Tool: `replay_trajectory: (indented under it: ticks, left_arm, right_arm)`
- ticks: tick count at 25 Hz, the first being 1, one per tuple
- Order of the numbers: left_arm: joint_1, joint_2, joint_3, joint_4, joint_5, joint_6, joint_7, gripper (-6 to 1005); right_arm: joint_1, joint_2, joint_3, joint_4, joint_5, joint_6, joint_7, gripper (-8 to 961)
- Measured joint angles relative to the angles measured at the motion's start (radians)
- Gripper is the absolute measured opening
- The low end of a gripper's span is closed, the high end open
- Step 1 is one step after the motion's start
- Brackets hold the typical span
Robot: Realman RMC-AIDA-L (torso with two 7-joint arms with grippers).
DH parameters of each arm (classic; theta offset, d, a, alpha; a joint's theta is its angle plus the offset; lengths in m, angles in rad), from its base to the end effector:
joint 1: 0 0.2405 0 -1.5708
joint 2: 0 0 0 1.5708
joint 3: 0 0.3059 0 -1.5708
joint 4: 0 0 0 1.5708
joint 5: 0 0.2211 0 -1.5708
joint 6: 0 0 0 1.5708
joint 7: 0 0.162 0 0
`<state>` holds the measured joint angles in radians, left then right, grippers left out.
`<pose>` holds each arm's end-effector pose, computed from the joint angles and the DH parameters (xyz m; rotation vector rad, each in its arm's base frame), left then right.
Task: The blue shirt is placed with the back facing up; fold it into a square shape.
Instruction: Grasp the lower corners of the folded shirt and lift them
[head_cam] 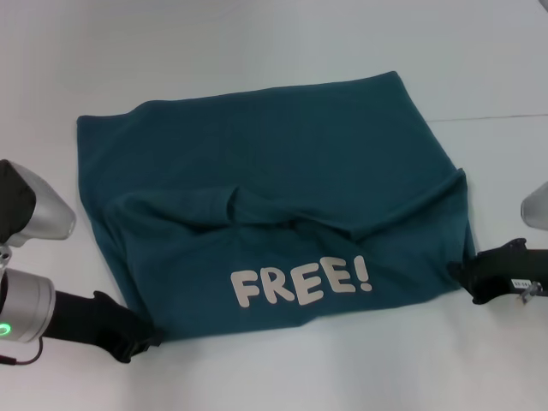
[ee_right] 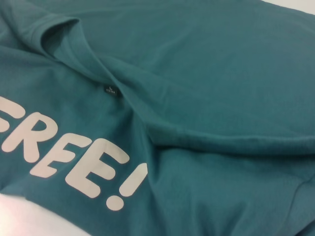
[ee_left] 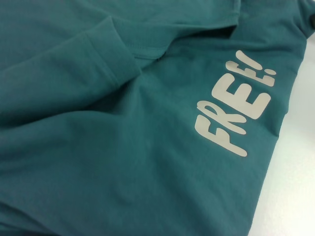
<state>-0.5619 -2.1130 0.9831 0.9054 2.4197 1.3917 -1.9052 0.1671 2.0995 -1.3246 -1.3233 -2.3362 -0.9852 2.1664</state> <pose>-0.3077 0.3835 -0.0623 -2.7644 -0.8911 0.0999 0.3404 0.3552 -0.0209 -2.2966 0.8589 -0.0580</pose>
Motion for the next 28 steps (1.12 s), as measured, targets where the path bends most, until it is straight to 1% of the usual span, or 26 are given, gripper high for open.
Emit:
replay_trajectory:
  ticks: [6,11,14,15,20,25,28]
  left_arm:
    - [0.024,-0.003,0.0,0.038,0.017,0.045,0.004,45]
    - [0.048,-0.007,-0.004,0.068,0.018,0.084,0.008,46]
    - [0.073,-0.018,-0.005,0.108,0.018,0.111,0.008,45]
    - [0.073,-0.018,-0.005,0.108,0.018,0.111,0.008,45]
    - [0.109,-0.036,-0.007,0.18,0.018,0.148,0.003,46]
    - [0.13,-0.048,-0.01,0.223,0.017,0.173,0.0,46]
    - [0.137,-0.05,-0.01,0.23,0.014,0.182,-0.001,45]
  right_arm:
    - [-0.063,0.001,-0.054,-0.069,0.001,0.029,-0.001,35]
    - [-0.097,0.003,-0.061,-0.099,0.013,0.034,-0.026,36]
    - [-0.114,0.004,-0.061,-0.105,0.045,0.029,-0.048,36]
    - [-0.125,0.004,-0.06,-0.109,0.065,0.029,-0.063,36]
    - [-0.172,0.007,-0.056,-0.133,0.134,0.035,-0.12,35]
    - [-0.205,0.011,-0.06,-0.145,0.142,0.035,-0.142,36]
    - [-0.226,0.012,-0.061,-0.147,0.171,0.035,-0.172,36]
